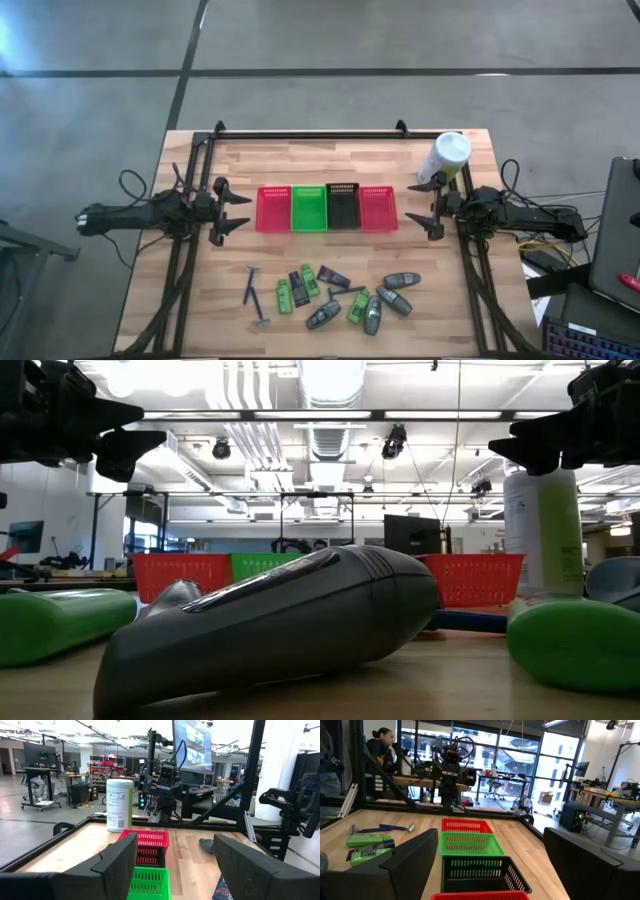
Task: Pick & Place Travel size toiletries
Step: Put the black deodorant into the right red bin
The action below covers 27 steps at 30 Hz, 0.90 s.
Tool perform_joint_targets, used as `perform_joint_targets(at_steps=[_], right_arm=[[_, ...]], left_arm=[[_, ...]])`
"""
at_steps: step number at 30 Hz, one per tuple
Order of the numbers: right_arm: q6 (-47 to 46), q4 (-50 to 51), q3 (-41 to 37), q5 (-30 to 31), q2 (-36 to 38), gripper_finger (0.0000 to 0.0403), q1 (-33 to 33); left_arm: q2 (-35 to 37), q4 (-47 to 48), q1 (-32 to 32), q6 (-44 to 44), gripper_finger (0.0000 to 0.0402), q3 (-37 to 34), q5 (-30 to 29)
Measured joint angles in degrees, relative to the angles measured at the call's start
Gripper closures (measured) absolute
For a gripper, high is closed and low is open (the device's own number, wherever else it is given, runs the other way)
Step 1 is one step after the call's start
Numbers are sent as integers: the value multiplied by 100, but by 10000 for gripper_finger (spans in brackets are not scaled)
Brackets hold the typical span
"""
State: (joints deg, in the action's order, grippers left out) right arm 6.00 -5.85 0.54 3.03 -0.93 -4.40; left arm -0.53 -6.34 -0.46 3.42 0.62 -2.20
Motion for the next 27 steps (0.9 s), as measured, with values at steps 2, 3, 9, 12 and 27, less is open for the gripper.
perform_joint_targets(at_steps=[2, 3, 9, 12, 27], right_arm=[[0, 0, 0, 0, 0, 43, 2], [0, 0, 0, 0, 0, 44, -1], [-976, -461, -2, 32, 2, 62, -4], [-3958, -1020, -2, 133, 17, 73, -3], [-7173, -2382, -2, 1189, -20, 66, 6]], left_arm=[[0, 0, 0, 0, 135, 0, 0], [1, 0, -1, -1, 135, 0, 1], [0, -43, 0, -912, 135, 0, -2], [-2, -714, 1, -358, 135, 0, -2], [-1, -2405, 3, 1335, 135, 0, -41]])
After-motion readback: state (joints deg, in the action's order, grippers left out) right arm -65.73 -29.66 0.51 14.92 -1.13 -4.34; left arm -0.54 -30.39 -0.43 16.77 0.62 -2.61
